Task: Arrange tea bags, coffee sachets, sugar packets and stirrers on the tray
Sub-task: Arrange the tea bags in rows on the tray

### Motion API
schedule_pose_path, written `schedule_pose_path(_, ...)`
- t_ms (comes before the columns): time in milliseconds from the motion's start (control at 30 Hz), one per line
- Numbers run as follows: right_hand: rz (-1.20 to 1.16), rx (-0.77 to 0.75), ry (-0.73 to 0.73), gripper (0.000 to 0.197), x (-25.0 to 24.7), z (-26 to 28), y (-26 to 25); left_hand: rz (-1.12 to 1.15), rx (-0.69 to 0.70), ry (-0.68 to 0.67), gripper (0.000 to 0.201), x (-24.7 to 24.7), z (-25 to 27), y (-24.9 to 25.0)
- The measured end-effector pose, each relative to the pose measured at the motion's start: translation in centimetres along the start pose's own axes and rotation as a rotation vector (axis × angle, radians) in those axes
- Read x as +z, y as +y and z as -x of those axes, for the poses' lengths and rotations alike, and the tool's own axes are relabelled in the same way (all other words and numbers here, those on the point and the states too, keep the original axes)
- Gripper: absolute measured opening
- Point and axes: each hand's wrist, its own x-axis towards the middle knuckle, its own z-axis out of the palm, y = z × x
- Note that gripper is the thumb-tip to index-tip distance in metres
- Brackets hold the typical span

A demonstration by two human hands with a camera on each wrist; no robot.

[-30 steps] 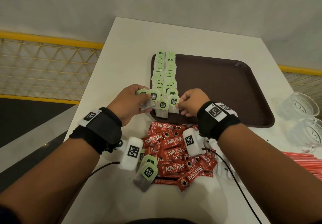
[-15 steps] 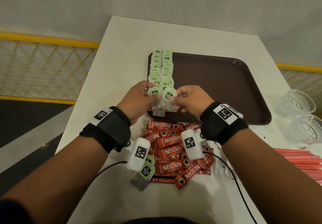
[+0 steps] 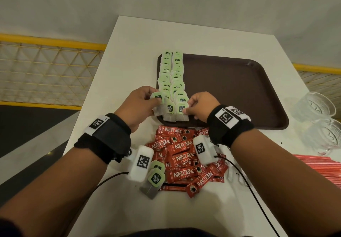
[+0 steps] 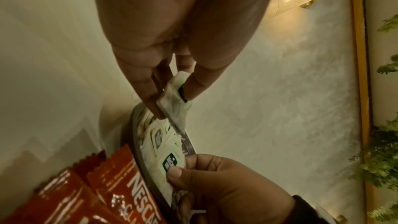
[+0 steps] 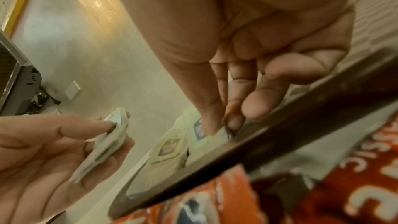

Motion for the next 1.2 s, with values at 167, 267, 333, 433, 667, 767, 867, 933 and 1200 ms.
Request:
schedule_pose_path(167, -0.016, 0.041, 0.035, 0.023, 0.3, -0.2, 0.4, -0.142, 0.019, 0.042, 0.023, -0.3, 0.0, -0.2)
schedule_pose_path(267, -0.054, -0.026, 0.109, 0.023, 0.0, 0.4, 0.5, -0.172, 0.035, 0.038, 0.026, -0.1, 0.0, -0.1)
schedule_pose_path(333, -0.140, -0.108, 0.062, 0.024, -0.6, 1.4, -0.1, -0.187, 0.061, 0.027, 0.025, 0.4, 0.0, 0.2)
schedule_pose_path(433, -0.216, -0.193, -0.102, 0.027, -1.1, 2.8, -1.2, -0.201, 0.105, 0.003, 0.026, 1.4, 0.0, 0.7)
schedule_pose_path(667, -0.197, -0.074, -0.113, 0.021, -1.0, 2.5, 0.5, -0.445, 0.172, 0.021, 0.023, 2.0, -0.3, 0.1)
schedule_pose_path(767, -0.176, -0.017, -0.090, 0.027, -0.6, 2.0, 1.2, -0.491, 0.180, 0.046, 0.020, 1.1, -0.2, 0.2)
schedule_pose_path(867, -0.124, -0.016, -0.046, 0.028, 0.0, 1.6, 1.3, -0.476, 0.164, 0.048, 0.018, 0.1, 0.3, 0.6)
schedule_pose_path(933, -0.080, -0.016, -0.018, 0.029, 0.0, 1.4, 1.2, -0.487, 0.164, 0.048, 0.017, -0.4, 0.9, 0.9)
schedule_pose_path(1200, 0.087, -0.079, 0.097, 0.033, -0.4, 3.1, 0.2, -0.638, 0.143, -0.070, 0.011, -2.3, 4.6, 0.6)
